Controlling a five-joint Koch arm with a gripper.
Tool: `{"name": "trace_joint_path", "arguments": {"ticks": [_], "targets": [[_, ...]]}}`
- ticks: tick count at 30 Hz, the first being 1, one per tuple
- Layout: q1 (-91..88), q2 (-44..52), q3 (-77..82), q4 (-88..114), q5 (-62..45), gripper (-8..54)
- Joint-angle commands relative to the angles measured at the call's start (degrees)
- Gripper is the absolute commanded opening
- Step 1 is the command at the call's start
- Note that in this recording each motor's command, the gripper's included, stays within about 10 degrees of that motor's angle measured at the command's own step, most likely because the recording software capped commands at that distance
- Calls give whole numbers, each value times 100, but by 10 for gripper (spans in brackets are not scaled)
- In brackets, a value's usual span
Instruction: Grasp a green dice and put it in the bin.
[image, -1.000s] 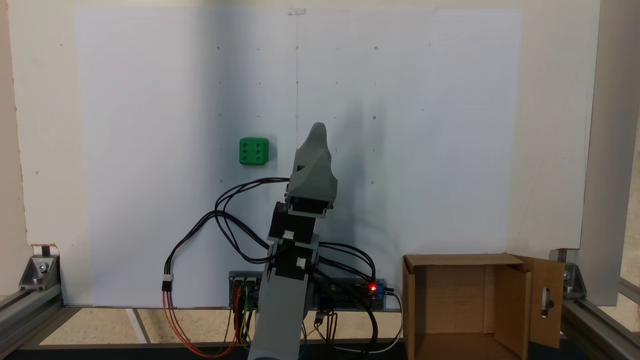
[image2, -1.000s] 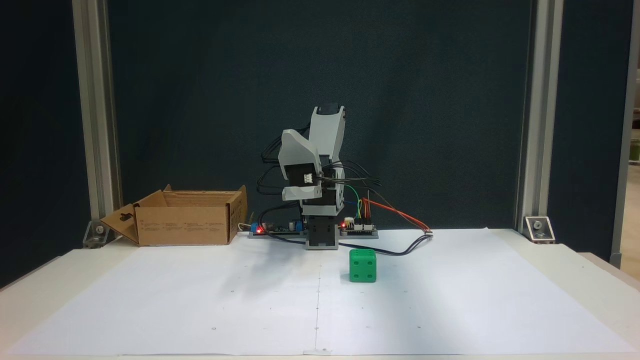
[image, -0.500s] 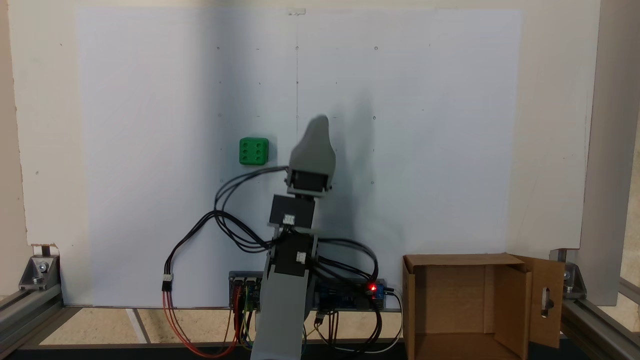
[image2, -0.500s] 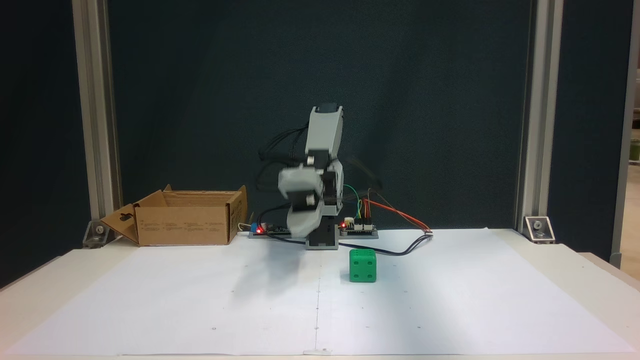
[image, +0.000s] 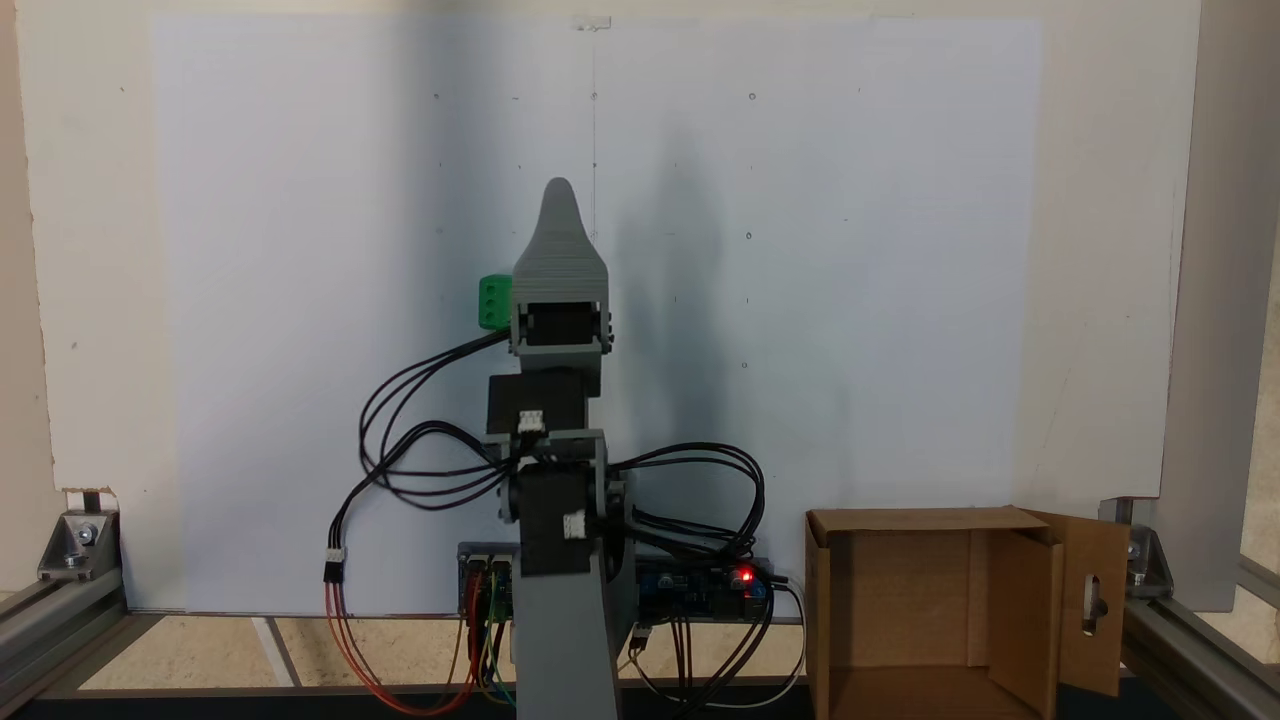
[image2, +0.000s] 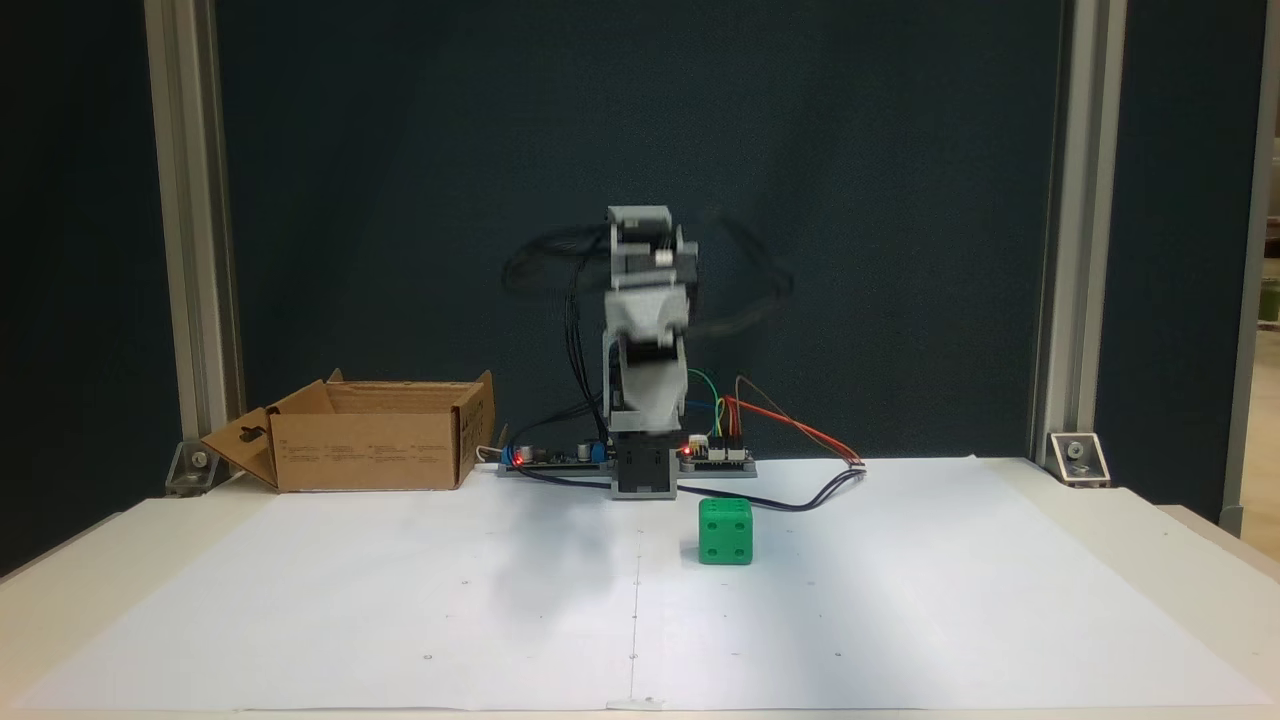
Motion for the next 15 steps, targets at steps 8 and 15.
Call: {"name": "trace_joint_path", "arguments": {"ticks": [8,15], "targets": [[-510,-589,-2153,3479,879,432],[-536,-1371,-3445,5913,1784,432]]}}
